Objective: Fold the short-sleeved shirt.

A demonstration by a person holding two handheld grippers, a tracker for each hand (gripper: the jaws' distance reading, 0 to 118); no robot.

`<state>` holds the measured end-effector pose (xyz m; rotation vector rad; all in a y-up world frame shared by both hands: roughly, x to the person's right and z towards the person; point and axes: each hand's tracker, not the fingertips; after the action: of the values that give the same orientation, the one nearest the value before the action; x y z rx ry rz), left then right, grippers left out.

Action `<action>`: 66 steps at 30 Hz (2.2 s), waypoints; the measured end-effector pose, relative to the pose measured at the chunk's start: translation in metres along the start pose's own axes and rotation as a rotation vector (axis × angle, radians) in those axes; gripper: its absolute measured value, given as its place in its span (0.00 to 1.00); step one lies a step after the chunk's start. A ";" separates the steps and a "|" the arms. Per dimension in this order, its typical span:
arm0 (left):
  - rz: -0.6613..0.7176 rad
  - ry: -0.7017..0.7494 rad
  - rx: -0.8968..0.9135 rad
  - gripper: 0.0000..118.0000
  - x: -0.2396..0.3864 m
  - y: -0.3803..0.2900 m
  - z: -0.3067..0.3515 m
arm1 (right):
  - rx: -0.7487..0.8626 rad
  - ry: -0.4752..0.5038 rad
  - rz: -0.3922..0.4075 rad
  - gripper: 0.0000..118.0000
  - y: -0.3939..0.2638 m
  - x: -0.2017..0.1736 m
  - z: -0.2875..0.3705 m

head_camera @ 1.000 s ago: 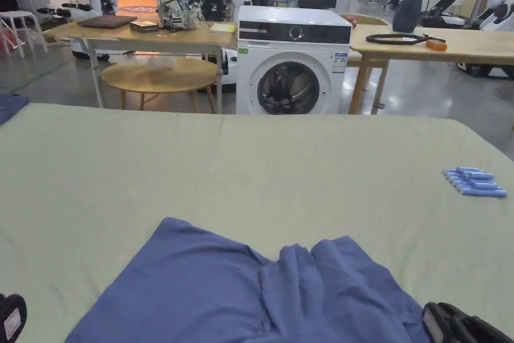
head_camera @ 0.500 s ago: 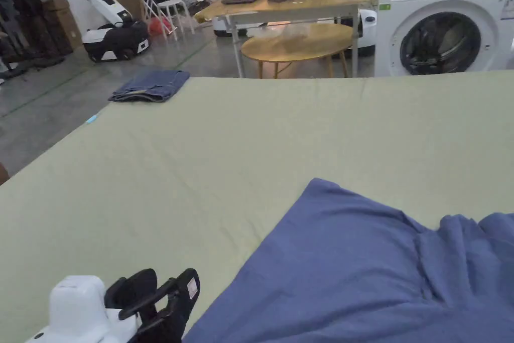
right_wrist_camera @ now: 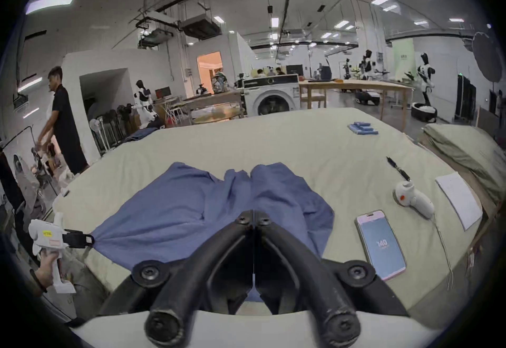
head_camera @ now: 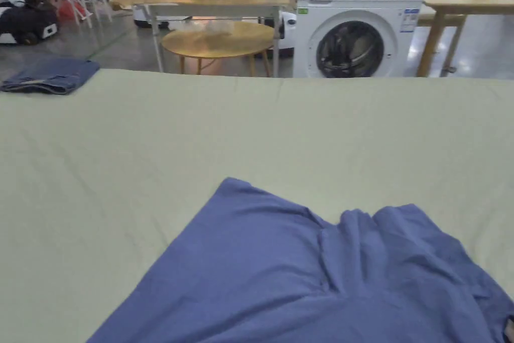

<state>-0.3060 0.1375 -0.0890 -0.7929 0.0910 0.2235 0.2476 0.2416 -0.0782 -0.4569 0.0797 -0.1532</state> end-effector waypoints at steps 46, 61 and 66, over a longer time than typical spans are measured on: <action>0.080 -0.014 -0.067 0.00 0.010 -0.007 -0.009 | -0.548 0.246 0.295 0.52 0.108 -0.021 -0.366; 0.107 -0.012 -0.058 0.00 0.009 -0.005 -0.010 | -0.642 0.214 0.275 0.05 0.089 -0.046 -0.389; 0.093 -0.050 0.127 0.00 0.014 0.000 0.027 | -0.441 0.248 0.189 0.05 0.144 -0.033 -0.311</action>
<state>-0.2922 0.1588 -0.0724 -0.6573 0.0942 0.3219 0.1994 0.2399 -0.4190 -0.8658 0.4040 -0.0037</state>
